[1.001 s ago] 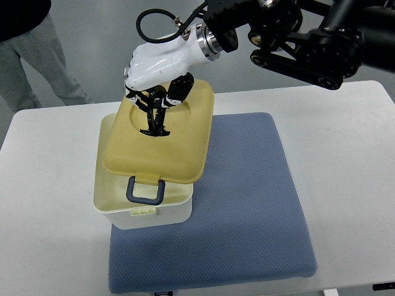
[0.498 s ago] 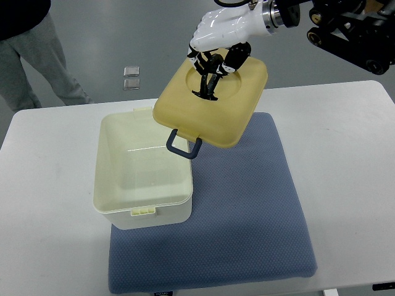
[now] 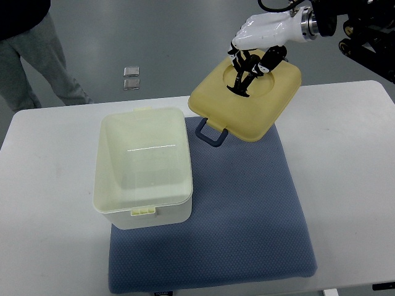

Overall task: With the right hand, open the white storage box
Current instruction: 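Lift the yellow lid off the box with the right hand, then lower the yellow lid onto the mat beside the box and release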

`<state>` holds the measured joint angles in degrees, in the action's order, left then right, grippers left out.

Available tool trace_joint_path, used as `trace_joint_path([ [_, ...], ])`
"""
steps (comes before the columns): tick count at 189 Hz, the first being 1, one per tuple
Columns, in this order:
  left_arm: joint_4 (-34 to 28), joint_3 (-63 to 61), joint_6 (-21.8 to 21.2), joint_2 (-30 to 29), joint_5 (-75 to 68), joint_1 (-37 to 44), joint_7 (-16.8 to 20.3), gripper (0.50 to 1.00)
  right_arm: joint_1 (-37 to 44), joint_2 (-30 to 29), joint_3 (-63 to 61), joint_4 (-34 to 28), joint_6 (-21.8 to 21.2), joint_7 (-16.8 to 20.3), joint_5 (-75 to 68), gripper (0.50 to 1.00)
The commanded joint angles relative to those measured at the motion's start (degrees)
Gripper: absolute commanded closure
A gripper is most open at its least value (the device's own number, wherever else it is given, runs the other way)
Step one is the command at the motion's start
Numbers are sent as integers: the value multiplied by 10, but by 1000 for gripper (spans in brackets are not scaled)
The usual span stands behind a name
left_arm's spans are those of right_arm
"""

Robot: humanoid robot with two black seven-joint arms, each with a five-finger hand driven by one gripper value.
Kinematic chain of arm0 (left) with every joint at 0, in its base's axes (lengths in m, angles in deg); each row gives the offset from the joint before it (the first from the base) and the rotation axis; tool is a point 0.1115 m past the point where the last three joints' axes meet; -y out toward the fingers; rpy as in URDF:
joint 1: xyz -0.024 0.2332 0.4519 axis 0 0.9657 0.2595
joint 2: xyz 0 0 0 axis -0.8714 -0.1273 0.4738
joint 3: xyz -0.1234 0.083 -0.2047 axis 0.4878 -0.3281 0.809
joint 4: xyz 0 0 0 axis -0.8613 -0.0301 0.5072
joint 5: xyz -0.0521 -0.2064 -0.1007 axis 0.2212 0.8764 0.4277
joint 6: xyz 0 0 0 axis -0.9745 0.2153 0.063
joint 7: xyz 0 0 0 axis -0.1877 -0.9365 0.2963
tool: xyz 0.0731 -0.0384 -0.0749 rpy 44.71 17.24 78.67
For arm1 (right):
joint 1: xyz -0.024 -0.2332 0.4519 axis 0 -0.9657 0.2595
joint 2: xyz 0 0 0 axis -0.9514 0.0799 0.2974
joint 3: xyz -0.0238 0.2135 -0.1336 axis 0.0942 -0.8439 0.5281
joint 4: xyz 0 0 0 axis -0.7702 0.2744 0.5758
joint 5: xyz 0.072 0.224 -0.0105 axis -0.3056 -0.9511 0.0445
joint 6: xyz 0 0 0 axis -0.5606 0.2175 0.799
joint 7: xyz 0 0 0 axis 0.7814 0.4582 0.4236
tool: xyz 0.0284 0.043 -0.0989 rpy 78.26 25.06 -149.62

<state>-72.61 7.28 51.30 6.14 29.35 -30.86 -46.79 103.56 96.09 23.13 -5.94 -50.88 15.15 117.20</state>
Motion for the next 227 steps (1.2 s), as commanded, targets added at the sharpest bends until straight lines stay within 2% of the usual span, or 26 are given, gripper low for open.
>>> trace_joint_path([
  [1, 0, 0, 0, 0, 0, 1, 0, 500, -9, 0, 0, 5, 3, 0, 0, 1000],
  [84, 0, 0, 0, 0, 0, 0, 0, 500, -73, -8, 0, 8, 5, 0, 2, 1000],
  [176, -1, 0, 0, 0, 0, 0, 0, 500, -110, -31, -2, -3, 5, 0, 2, 1000],
  [227, -1, 0, 0, 0, 0, 0, 0, 500, -139, -44, -2, 2, 23, 0, 3, 1000],
])
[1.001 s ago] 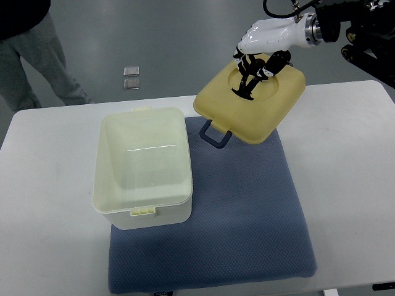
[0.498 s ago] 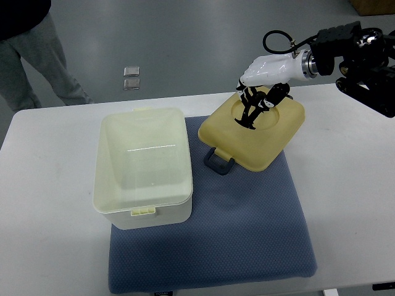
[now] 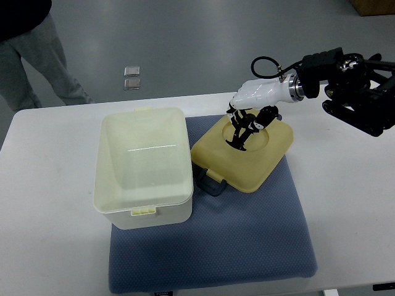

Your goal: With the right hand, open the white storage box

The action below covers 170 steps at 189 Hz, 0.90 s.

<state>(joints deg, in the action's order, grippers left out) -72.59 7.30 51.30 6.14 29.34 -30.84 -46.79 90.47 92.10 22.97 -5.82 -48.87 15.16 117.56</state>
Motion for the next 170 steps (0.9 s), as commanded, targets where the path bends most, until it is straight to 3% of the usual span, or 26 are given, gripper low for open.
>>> trace_joint_path([
  [1, 0, -1, 0, 0, 0, 0, 0, 500, -8, -4, 0, 1, 2, 0, -1, 1000],
  [106, 0, 0, 0, 0, 0, 0, 0, 500, -15, -7, -2, -4, 1, 0, -7, 1000],
  [119, 0, 0, 0, 0, 0, 0, 0, 500, -14, -7, -3, -4, -2, 0, -8, 802],
  [129, 0, 0, 0, 0, 0, 0, 0, 500, -13, -6, -4, -4, -4, 0, -11, 703],
  [150, 0, 0, 0, 0, 0, 0, 0, 500, -11, -6, -6, -5, -5, 0, -30, 644],
  [170, 0, 0, 0, 0, 0, 0, 0, 500, -7, -4, -8, -8, -9, 0, -47, 640],
])
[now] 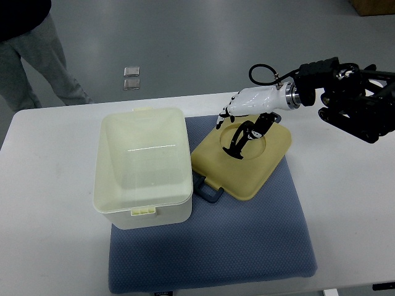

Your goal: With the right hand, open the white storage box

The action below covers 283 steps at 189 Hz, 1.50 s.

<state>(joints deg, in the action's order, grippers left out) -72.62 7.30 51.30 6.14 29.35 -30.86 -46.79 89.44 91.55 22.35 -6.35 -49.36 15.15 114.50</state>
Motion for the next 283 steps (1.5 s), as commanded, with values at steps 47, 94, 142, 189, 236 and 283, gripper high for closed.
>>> trace_joint_path([
  [47, 0, 0, 0, 0, 0, 0, 0, 500, 14, 12, -5, -5, -12, 0, -118, 607],
  [94, 0, 0, 0, 0, 0, 1, 0, 500, 7, 32, -28, 1, -12, 0, -340, 589],
  [142, 0, -1, 0, 0, 0, 0, 0, 500, -97, 26, -132, 40, -4, 0, -566, 587],
  [189, 0, -1, 0, 0, 0, 0, 0, 500, -188, 6, -237, 75, -6, 0, -707, 587],
  [236, 0, 0, 0, 0, 0, 0, 0, 500, -229, -28, -242, 128, -15, 0, -850, 587],
  [283, 0, -1, 0, 0, 0, 0, 0, 500, -238, -30, -240, 128, -35, 50, -926, 579],
])
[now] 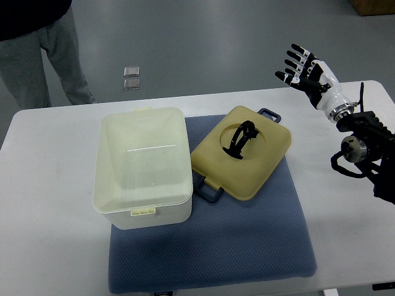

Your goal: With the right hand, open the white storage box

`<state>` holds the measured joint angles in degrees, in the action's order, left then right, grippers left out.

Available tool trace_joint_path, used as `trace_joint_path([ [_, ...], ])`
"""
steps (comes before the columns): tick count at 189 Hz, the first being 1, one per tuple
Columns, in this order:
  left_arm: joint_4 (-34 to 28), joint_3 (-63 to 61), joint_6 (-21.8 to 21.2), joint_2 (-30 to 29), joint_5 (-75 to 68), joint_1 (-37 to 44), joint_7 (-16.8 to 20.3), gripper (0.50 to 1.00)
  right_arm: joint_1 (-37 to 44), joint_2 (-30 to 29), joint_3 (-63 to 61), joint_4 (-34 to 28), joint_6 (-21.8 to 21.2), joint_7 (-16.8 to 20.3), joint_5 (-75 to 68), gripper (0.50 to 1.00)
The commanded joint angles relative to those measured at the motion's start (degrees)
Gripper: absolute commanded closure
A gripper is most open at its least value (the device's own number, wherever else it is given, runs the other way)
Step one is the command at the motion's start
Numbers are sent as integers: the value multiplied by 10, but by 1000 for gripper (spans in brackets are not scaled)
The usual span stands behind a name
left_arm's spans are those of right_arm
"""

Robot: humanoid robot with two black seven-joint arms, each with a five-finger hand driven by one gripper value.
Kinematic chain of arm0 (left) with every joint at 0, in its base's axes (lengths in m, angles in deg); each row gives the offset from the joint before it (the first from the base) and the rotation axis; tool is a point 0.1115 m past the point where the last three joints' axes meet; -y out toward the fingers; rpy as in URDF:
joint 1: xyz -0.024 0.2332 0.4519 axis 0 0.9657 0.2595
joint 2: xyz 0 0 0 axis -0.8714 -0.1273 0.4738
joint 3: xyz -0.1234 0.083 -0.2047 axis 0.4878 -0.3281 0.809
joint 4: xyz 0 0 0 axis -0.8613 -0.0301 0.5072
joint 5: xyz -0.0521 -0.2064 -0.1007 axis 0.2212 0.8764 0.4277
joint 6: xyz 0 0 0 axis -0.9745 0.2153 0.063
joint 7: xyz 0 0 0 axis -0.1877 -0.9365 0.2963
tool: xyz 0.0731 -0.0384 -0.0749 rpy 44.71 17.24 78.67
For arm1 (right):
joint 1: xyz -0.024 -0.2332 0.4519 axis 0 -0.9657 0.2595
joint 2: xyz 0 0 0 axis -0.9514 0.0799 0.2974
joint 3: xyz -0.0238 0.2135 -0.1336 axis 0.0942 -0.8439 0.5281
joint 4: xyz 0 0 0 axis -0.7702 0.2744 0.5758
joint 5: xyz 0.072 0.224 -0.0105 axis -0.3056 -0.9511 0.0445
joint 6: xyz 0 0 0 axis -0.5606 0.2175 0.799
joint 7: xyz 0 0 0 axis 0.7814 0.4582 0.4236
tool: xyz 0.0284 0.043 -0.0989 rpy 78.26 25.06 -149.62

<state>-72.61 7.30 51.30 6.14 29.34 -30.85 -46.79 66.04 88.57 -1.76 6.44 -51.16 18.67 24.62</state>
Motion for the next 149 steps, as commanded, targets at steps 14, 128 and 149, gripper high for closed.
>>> trace_joint_path([
  [14, 0, 0, 0, 0, 0, 1, 0, 500, -6, 0, 0, 2, -40, 15, -31, 579],
  [128, 0, 0, 0, 0, 0, 0, 0, 500, -33, -32, -12, 11, -37, 7, -39, 574],
  [149, 0, 0, 0, 0, 0, 1, 0, 500, -32, -32, -20, 11, -15, 7, -39, 576],
])
